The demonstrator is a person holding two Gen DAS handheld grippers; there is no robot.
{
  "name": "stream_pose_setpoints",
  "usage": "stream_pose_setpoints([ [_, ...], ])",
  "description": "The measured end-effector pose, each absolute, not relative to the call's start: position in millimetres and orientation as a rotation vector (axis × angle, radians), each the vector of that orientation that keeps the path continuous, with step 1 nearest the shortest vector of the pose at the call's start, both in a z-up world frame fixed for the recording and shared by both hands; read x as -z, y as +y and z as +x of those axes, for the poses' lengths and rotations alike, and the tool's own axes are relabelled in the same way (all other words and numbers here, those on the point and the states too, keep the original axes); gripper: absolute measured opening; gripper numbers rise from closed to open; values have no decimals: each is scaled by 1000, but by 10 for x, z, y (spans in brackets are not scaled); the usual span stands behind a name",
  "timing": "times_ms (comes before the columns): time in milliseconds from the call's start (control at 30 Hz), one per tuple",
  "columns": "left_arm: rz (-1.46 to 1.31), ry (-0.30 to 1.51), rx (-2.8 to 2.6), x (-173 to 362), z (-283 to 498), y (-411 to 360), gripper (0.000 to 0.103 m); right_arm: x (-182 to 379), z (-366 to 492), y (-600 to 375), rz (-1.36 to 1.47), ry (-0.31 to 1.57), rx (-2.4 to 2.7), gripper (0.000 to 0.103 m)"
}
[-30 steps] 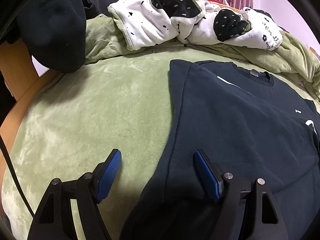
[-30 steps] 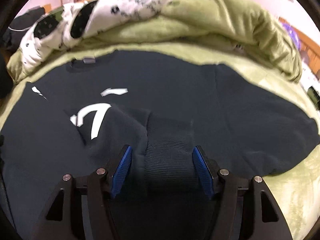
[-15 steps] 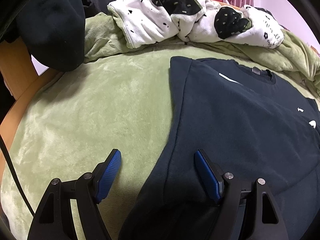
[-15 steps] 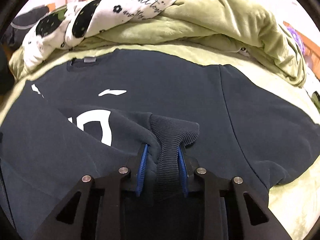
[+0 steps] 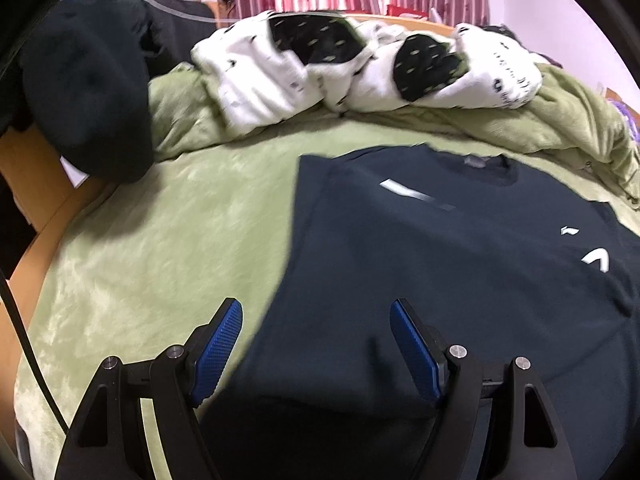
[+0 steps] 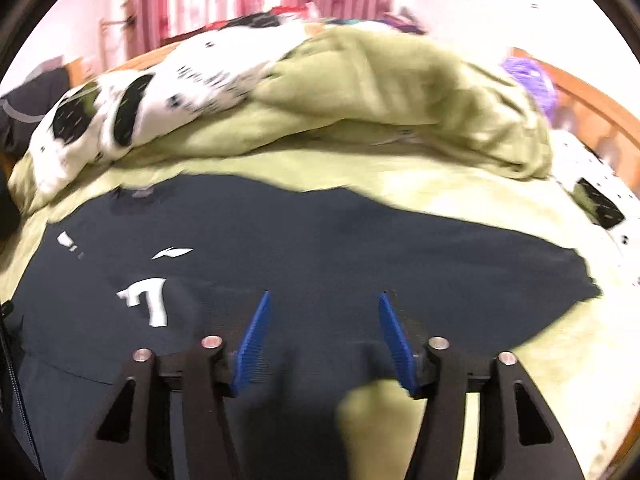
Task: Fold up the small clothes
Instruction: 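Move the right tool to the other sleeve's cuff and grasp it, then fold the held sleeve across the chest with the right tool, then release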
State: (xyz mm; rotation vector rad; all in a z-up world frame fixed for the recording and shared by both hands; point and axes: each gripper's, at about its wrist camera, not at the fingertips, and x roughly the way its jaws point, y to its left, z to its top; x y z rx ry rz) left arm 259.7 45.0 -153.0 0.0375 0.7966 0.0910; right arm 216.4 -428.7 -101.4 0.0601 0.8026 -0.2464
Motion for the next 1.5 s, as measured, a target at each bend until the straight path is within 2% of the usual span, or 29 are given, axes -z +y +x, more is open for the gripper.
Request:
stream_pose_setpoints([
  [133, 47, 785, -69, 1478, 2657, 114, 75, 992, 1931, -4950, 75, 798, 346, 63],
  [400, 50, 794, -58, 1628, 2863, -410, 75, 1488, 1741, -5929, 180, 853, 431, 63],
  [600, 33, 810, -91, 1733, 2975, -456, 75, 1929, 1903, -6290, 249, 892, 428, 63],
  [767, 37, 818, -134, 1806, 3041, -374, 75, 2010, 2057, -6471, 308, 877, 444, 63],
  [833, 20, 826, -147, 1833, 3048, -303, 75, 2012, 2134, -6478, 286, 878, 457, 54],
  [867, 14, 830, -151, 1841, 3045, -273, 75, 2008, 2158, -6469, 271, 875, 461, 27],
  [900, 6, 834, -157, 1844, 3033, -226, 75, 1996, 2197, -6448, 249, 873, 453, 8],
  [1133, 62, 809, -164, 1655, 2904, 69, 75, 1361, 2254, -5986, 147, 740, 426, 5],
  [1367, 84, 759, -193, 1242, 2693, 672, 75, 541, 2311, -4935, 87, 622, 277, 5],
  [1500, 18, 768, -205, 1151, 2575, 1098, 75, 337, 2400, -4138, 70, 603, 171, 5],
])
